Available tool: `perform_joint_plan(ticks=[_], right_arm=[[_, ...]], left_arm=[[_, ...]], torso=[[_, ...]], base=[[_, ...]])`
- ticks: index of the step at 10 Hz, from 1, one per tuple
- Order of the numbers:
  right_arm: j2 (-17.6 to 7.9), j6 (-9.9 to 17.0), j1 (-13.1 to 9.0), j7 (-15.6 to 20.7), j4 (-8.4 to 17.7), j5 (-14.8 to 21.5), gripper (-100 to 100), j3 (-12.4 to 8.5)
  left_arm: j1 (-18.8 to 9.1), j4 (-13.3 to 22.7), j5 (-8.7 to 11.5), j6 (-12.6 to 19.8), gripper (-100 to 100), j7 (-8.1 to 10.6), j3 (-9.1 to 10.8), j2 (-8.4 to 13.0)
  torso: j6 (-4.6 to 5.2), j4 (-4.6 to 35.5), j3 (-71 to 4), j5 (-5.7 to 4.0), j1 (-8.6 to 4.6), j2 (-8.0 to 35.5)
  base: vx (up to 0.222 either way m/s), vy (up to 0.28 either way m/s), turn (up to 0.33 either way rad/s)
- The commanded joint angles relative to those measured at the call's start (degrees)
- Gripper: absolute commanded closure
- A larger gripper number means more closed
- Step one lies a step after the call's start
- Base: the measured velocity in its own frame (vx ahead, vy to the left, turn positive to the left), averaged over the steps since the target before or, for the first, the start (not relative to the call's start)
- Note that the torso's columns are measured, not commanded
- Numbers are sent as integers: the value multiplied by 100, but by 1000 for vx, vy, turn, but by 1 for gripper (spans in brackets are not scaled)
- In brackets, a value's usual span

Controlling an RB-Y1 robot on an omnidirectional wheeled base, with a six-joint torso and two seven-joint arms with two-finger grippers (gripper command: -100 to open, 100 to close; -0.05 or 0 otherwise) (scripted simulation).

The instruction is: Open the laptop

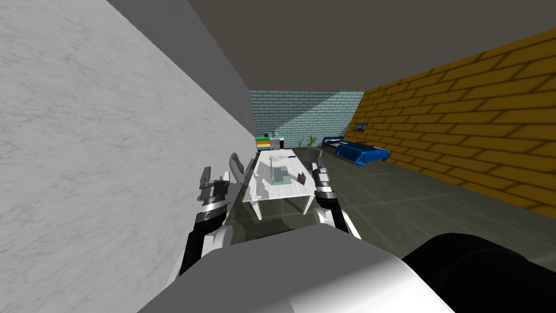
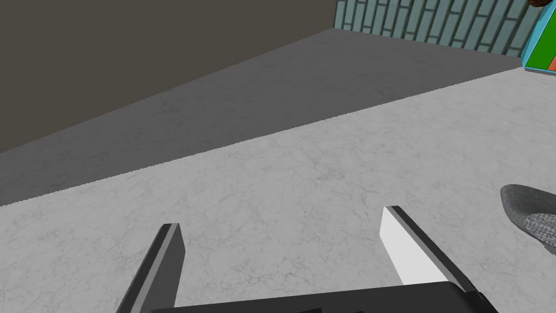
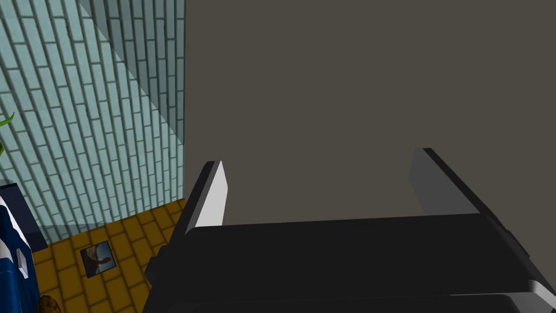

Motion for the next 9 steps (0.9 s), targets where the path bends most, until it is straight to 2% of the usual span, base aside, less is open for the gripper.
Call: perform_joint_plan(ticks=[1,9], right_arm=[[0,0,0,0,0,0,0,0],[0,-1,0,0,-2,0,0,0]], left_arm=[[0,0,0,0,0,0,0,0],[0,-2,0,-1,0,0,0,0]], torso=[[0,235,-467,0,0,232],[0,3537,-7073,0,0,3539]], base=[[0,0,0],[0,0,0]])
